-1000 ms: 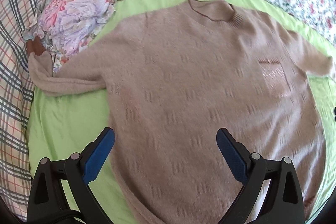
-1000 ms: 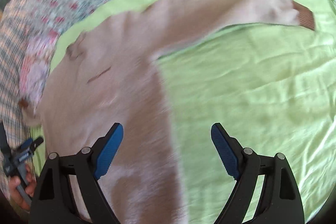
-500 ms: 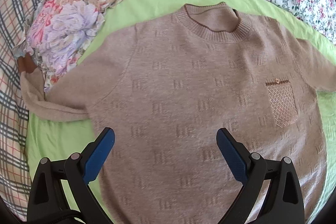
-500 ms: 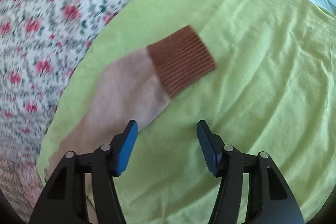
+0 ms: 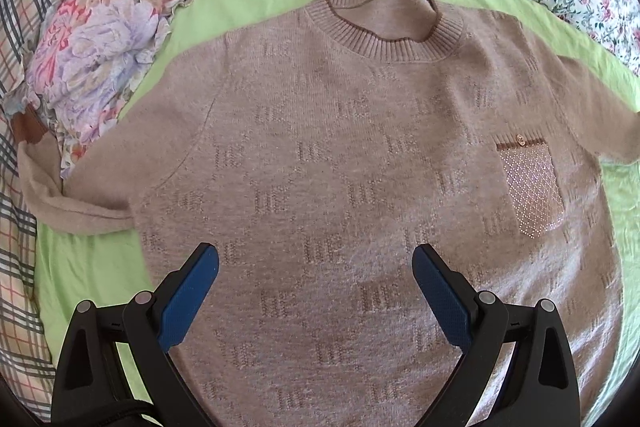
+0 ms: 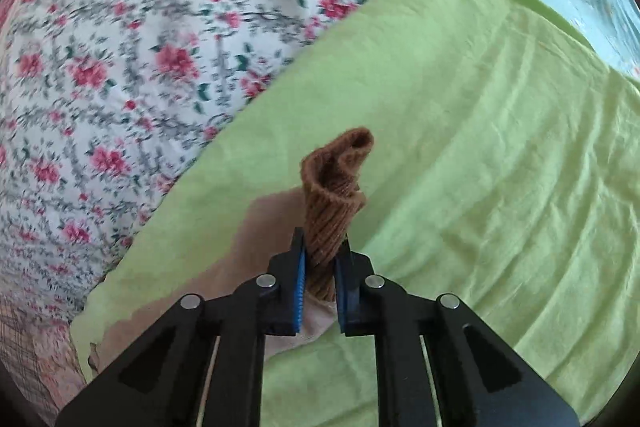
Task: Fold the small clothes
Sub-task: 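Grasp the brown sleeve cuff with the right gripper and fold it across the sweater body, then grasp the other brown cuff with the left gripper and fold it across the body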
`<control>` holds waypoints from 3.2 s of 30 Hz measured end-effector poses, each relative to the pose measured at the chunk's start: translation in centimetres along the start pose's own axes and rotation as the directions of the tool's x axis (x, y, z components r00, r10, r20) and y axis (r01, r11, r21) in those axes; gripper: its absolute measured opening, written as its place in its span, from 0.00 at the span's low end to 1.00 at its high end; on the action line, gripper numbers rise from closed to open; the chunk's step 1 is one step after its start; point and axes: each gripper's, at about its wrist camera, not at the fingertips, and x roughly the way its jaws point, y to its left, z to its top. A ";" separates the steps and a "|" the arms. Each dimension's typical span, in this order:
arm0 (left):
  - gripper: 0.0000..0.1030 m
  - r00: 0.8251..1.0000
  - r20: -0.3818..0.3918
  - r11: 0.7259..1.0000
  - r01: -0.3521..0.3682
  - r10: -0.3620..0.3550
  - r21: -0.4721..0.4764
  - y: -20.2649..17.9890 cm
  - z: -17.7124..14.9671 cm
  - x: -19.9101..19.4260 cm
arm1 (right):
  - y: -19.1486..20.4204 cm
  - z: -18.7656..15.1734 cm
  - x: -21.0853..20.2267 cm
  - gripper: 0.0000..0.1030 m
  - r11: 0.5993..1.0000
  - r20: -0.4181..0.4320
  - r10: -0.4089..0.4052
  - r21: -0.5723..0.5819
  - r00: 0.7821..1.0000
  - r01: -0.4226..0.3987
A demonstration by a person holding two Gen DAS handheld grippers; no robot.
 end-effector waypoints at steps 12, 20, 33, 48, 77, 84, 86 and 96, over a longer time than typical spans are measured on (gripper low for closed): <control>0.95 0.998 0.013 0.997 0.069 -0.069 -0.042 2.6 -0.5 -0.4 | 25.3 -17.7 -0.3 0.13 0.798 -0.447 0.403 -0.256 0.799 -0.546; 0.95 0.988 0.040 0.986 0.148 -0.146 -0.070 5.5 -0.8 -0.9 | 36.9 -31.0 4.8 0.13 0.697 -0.685 0.366 -0.246 0.630 -0.674; 0.95 0.957 0.000 0.951 0.289 -0.290 -0.107 4.1 1.9 3.7 | 32.4 -29.2 5.7 0.40 0.772 -0.664 0.355 -0.188 0.658 -0.607; 0.07 0.925 0.165 0.915 0.368 -0.342 -0.165 7.5 6.2 3.4 | 20.8 -21.6 3.9 0.40 0.913 -0.468 0.234 -0.195 0.852 -0.357; 0.26 0.957 0.047 0.950 0.288 -0.285 -0.116 8.1 2.4 4.1 | 23.0 -16.6 8.9 0.43 0.882 -0.393 0.088 -0.397 0.915 -0.255; 0.64 0.970 0.105 0.902 0.242 -0.218 -0.358 17.2 -0.9 0.6 | 24.2 -23.1 4.5 0.46 0.822 -0.525 0.179 -0.386 0.832 -0.420; 0.73 0.981 0.120 0.881 0.193 -0.155 -0.431 20.5 -1.5 -0.3 | 25.1 -25.2 4.3 0.46 0.804 -0.556 0.178 -0.394 0.812 -0.446; 0.82 0.990 0.065 0.782 -0.055 0.122 -0.621 36.4 -0.8 -0.7 | 29.1 -29.7 3.1 0.46 0.749 -0.623 0.176 -0.418 0.762 -0.515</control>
